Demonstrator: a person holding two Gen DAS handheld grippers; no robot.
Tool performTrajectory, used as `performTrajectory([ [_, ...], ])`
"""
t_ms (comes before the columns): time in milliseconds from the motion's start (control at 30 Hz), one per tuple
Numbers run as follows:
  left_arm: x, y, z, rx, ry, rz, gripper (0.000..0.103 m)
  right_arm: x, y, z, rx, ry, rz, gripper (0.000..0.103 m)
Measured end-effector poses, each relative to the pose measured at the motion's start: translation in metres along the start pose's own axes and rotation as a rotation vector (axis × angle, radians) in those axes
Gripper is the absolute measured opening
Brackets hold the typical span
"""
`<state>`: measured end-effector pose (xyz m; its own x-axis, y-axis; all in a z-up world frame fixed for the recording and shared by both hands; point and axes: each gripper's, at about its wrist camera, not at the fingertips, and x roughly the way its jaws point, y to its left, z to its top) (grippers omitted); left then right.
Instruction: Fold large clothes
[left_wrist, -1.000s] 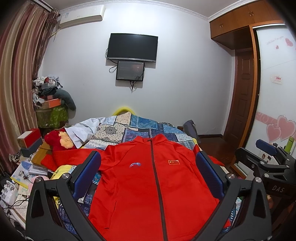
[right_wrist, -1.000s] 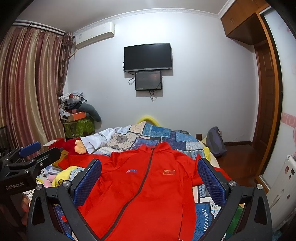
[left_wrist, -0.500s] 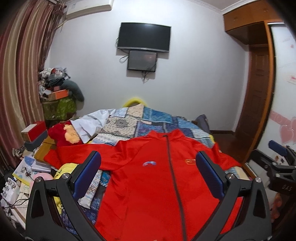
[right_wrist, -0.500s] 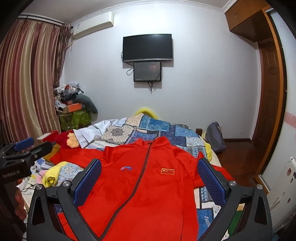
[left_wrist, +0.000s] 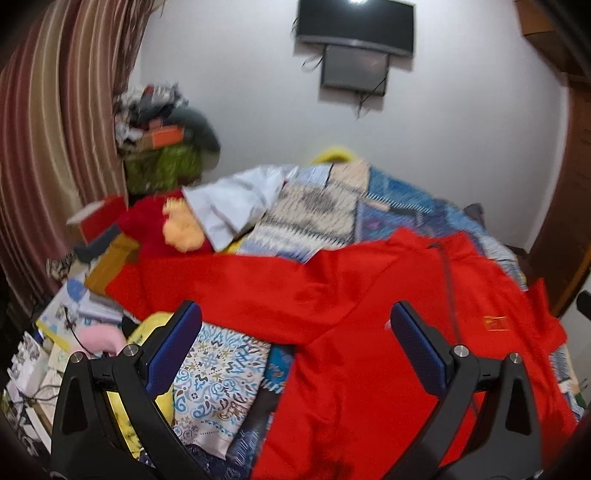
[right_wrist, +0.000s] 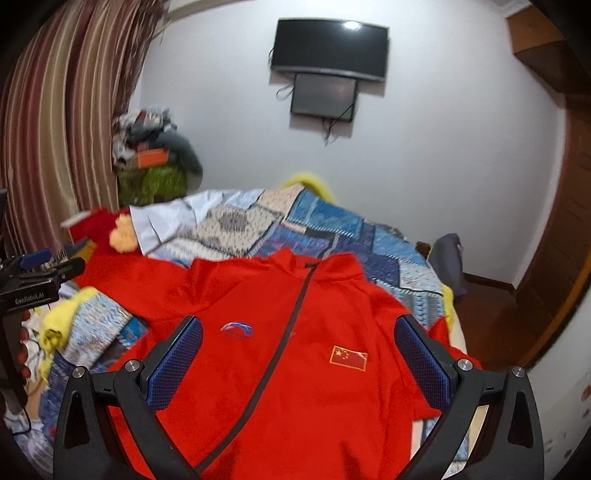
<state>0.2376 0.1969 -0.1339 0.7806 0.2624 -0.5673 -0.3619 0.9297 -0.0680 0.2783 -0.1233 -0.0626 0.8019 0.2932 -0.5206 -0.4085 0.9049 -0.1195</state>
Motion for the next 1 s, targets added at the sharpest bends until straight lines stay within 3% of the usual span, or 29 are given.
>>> performTrajectory([
  [233, 0.086, 0.033, -0.019, -0.091, 0.206, -0.023, 0.103, 0.107, 0.006, 0.004, -0.054, 0.147, 0.065, 0.103],
  [467, 0.141, 0.045, -0.029, -0.112, 0.342, -0.029, 0.103, 0.194, 0.019, -0.015, -0.084, 0.321, 0.136, 0.103],
  [633, 0.172, 0.062, -0.033, -0.230, 0.441, -0.079, 0.093, 0.232, 0.022, -0.022, -0.030, 0.389, 0.213, 0.103],
  [833, 0.184, 0.068, -0.027, -0.289, 0.433, -0.077, 0.092, 0.262, 0.027, -0.018, 0.066, 0.461, 0.324, 0.103],
  [1000, 0.195, 0.063, -0.021, -0.246, 0.426, -0.005, 0.077, 0.287, 0.033, -0.021, 0.139, 0.553, 0.370, 0.103],
])
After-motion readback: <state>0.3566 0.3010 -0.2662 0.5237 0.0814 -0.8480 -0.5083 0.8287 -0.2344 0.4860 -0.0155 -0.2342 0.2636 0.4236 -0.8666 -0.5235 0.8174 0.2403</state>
